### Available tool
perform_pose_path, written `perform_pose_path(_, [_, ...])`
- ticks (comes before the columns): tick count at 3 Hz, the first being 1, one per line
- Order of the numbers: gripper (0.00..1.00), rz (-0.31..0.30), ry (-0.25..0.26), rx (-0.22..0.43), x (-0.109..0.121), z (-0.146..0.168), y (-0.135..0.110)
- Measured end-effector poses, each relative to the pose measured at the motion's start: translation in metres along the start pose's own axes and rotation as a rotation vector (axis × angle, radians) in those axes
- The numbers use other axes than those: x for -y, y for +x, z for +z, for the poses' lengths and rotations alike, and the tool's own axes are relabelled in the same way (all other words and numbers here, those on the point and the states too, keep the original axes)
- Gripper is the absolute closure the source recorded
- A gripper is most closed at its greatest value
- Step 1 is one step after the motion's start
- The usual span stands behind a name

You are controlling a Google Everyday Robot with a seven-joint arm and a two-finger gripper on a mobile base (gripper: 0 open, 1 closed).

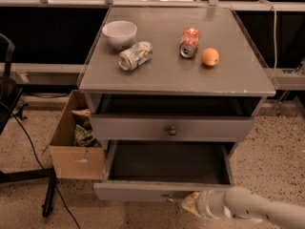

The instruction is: Close middle drawer

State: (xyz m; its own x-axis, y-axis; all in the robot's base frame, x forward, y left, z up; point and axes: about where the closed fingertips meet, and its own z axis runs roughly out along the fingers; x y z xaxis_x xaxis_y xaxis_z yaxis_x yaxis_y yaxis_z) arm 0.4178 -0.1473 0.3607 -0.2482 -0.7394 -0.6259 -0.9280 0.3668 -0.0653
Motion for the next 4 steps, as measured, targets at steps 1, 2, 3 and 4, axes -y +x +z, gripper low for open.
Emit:
perform_pose_path(1, [1.0, -0.016, 0.008, 0.004, 0.015, 0.01, -0.008])
perform_pose_path(2, [1.0, -0.057, 0.033, 0.004, 0.044, 0.028, -0.03])
perform_pose_path(3, [1.0, -0.057, 0.033, 0.004, 0.044, 0.028, -0.03])
perform_pose_path(4, [1.0, -0.069, 0.051, 0.018, 0.049, 0.029, -0.031])
